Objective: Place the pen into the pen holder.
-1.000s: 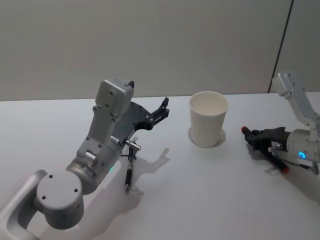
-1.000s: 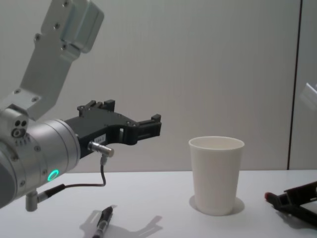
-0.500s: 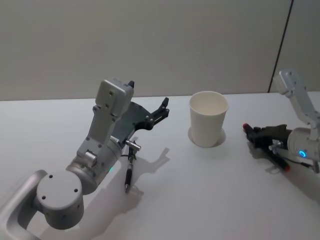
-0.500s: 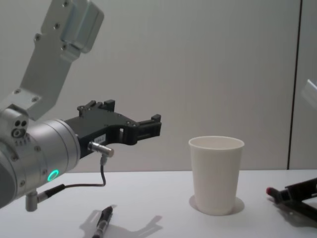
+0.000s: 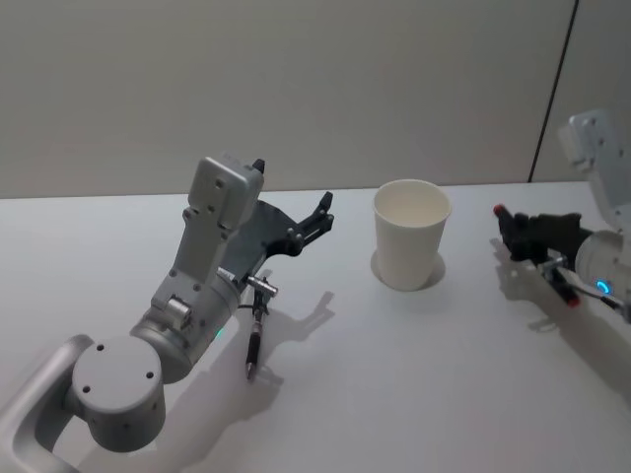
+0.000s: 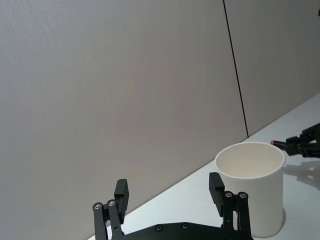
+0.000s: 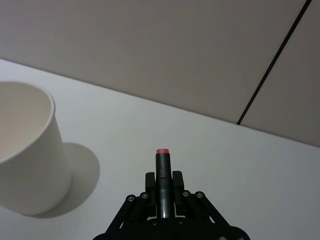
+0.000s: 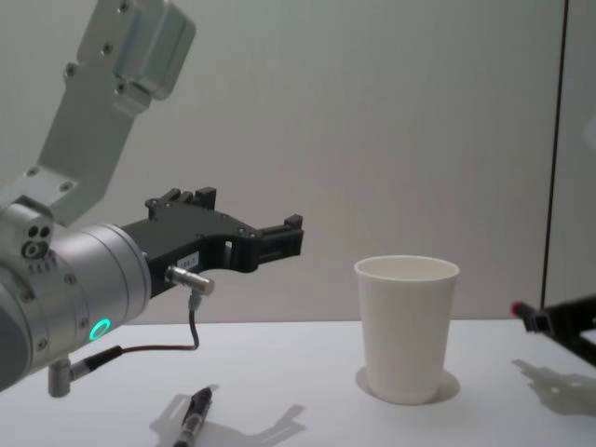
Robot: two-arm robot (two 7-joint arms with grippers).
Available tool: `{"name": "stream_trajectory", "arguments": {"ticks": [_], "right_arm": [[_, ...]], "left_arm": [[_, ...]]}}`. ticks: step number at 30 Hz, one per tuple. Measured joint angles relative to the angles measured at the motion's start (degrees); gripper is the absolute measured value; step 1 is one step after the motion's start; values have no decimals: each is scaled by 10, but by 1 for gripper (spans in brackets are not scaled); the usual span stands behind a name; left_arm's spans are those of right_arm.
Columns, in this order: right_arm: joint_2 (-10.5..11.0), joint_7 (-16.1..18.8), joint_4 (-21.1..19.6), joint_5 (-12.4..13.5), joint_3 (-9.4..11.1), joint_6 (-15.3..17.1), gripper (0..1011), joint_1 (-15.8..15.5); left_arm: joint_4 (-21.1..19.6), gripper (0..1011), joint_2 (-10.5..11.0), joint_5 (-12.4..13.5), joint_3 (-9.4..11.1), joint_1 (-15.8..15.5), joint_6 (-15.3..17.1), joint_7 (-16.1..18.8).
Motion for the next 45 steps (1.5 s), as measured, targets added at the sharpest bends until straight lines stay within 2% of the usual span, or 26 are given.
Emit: {"name": "stream_trajectory", "arguments": {"ticks": [19, 25, 35, 36, 39, 45], "right_arm": [[-1, -73, -42, 9, 11, -117, 187, -11], [-6, -88, -53, 15, 14, -169, 185, -11], [-22, -96, -61, 25, 12, -247, 187, -1], [-22, -96, -61, 25, 12, -247, 185, -1], [-31, -94, -62, 30, 7, -279, 185, 7], [-52, -80, -58, 37, -4, -324, 187, 21]], "left_arm": [[0, 1001, 0, 0, 0, 0, 0, 0], [0, 1001, 0, 0, 0, 0, 0, 0], [0, 1001, 0, 0, 0, 0, 0, 0], [0, 1001, 0, 0, 0, 0, 0, 0], [0, 1001, 0, 0, 0, 0, 0, 0], [0, 1001, 0, 0, 0, 0, 0, 0]]}}
